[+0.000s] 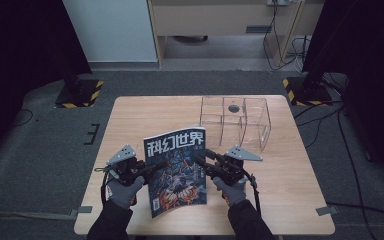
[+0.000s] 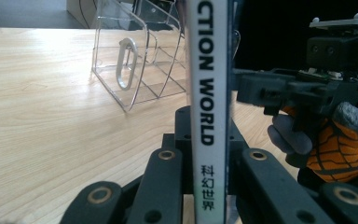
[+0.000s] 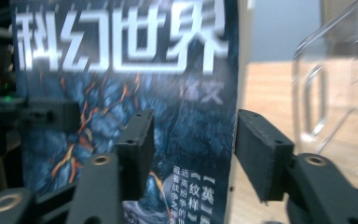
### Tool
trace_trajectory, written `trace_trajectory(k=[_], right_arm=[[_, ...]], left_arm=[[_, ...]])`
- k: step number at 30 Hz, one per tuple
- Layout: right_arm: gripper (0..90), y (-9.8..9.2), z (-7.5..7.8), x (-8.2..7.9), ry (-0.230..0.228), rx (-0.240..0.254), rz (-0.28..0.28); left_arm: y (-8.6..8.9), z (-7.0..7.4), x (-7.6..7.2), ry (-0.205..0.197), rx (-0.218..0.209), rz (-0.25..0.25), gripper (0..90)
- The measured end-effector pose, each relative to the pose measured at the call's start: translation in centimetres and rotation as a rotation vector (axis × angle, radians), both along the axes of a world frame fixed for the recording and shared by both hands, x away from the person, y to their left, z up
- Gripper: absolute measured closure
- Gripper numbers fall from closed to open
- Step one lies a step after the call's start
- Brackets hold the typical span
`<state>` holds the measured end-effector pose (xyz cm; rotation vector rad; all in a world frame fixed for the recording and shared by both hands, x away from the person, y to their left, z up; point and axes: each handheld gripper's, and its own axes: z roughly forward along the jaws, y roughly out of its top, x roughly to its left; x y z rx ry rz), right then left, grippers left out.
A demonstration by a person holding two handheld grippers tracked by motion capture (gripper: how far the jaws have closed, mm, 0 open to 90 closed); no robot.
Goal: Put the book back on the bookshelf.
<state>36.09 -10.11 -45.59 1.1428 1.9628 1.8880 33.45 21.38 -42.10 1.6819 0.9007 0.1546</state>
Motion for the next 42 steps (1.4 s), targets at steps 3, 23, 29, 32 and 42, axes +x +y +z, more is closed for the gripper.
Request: trace_trajectory(k=[3,23,29,32,42], right_arm=[[38.6,-1.2,0.6,0.1,-0.023,0.029,-0.044],[20.1,-8.1,-0.7,1.1,0.032,-0.345,-0.192],[18.6,-10.5,-2.3,0.7,0.059,-0.418,-0.227],[18.3,-11.7,-2.7,0.5,0.076,-0.437,-0.251],[17.7,-14.2,-4.5,0.5,0.152,-0.520,-0.314]], left_arm=[[0.0,0.3,-0.1,-0.012,0.002,0.011,82.4],[0.7,2.9,-0.6,-0.080,-0.015,0.058,82.4],[0.5,3.8,-0.3,-0.096,-0.025,0.070,82.4],[0.4,4.5,-0.1,-0.111,-0.042,0.081,82.4],[-1.1,6.9,1.1,-0.156,-0.058,0.095,82.4]])
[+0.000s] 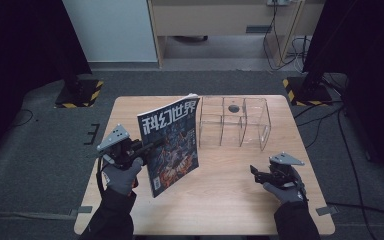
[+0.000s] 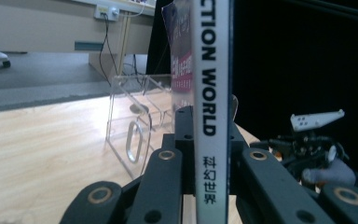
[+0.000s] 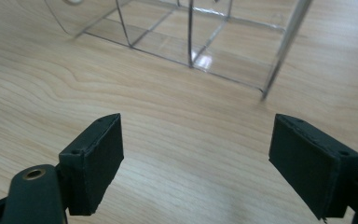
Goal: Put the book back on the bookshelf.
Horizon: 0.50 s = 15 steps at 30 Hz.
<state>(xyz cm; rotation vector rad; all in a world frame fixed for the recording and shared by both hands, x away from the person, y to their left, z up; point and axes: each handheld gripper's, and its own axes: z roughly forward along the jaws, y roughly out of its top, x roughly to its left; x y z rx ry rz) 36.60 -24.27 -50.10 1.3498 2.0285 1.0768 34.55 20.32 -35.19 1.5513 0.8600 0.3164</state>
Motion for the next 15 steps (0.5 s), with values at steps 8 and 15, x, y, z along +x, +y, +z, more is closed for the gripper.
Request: trace_trajectory(k=[8,15], right_arm=[[17.7,-0.9,-0.6,-0.2,0.016,-0.014,-0.022],[17.6,-1.6,-0.9,-0.3,0.019,-0.021,-0.038]], left_arm=[[-1.5,1.4,0.9,-0.015,0.003,-0.008,82.4],[-2.9,2.7,1.6,-0.038,0.006,-0.009,82.4]])
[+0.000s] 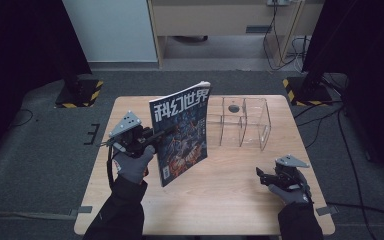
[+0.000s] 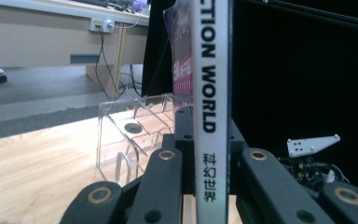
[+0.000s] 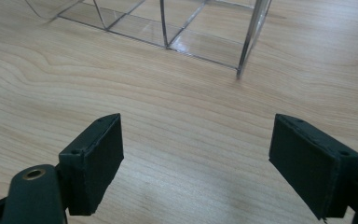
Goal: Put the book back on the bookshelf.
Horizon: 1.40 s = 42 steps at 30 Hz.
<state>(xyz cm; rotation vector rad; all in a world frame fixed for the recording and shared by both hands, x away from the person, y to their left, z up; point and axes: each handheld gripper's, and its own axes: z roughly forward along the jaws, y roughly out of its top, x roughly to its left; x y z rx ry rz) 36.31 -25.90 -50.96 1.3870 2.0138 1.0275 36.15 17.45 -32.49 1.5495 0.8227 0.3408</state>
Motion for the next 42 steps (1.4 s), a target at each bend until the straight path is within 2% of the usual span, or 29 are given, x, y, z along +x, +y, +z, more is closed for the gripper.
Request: trace_trajectory(k=[7,12,18,21,27,37,42], right_arm=[[16.3,-0.5,-0.8,-0.1,0.019,-0.044,-0.024],[15.4,-0.7,-1.2,-0.1,0.052,-0.051,-0.040],[14.9,-0.8,-1.5,0.0,0.064,-0.060,-0.035],[14.5,-0.8,-1.7,0.1,0.068,-0.073,-0.035],[14.5,-1.0,-2.0,0.2,0.080,-0.079,-0.034],[14.2,-0.9,-2.3,0.2,0.092,-0.090,-0.025],[14.3,-0.9,-2.4,0.2,0.096,-0.090,-0.022]], left_arm=[[-0.7,1.3,0.7,-0.024,-0.013,0.008,82.4],[-1.2,2.2,1.3,-0.036,-0.025,0.017,82.4],[-2.0,3.0,2.3,-0.051,-0.024,0.040,82.4],[-2.5,3.1,3.0,-0.052,-0.033,0.050,82.4],[-3.5,3.2,4.3,-0.055,-0.018,0.071,82.4],[-5.1,3.4,6.3,-0.063,-0.024,0.101,82.4],[-5.4,3.2,7.2,-0.053,-0.014,0.111,82.4]])
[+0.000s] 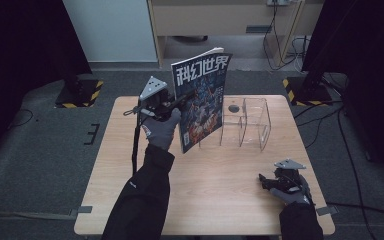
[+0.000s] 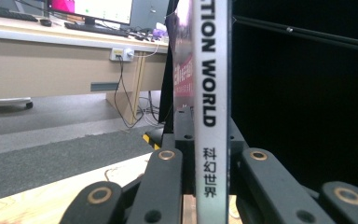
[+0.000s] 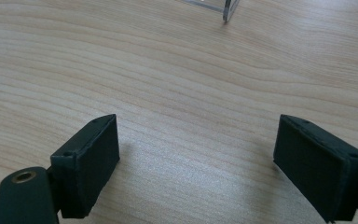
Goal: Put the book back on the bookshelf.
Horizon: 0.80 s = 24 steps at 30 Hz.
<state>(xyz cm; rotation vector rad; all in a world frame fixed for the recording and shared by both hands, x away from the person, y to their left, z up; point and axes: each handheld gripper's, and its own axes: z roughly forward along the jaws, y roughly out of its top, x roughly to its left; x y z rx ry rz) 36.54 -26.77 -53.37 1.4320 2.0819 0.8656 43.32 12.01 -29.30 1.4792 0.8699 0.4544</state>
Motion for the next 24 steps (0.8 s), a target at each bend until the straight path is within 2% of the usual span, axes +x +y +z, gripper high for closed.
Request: trace_trajectory(k=[5,8,19,24], right_arm=[[14.2,0.0,0.0,0.1,0.002,-0.002,0.002],[14.2,0.0,-0.1,0.1,0.002,-0.004,0.008],[14.2,0.0,-0.1,0.1,0.006,-0.005,0.016],[14.0,0.1,-0.1,0.1,0.006,-0.004,0.015]], left_arm=[[-0.1,-0.3,0.9,0.003,0.017,0.016,82.4],[-0.3,-0.5,1.2,-0.005,0.012,0.025,82.4],[-1.6,-1.1,2.4,0.009,0.014,0.054,82.3],[-2.1,-1.5,3.1,0.015,0.002,0.066,82.3]])
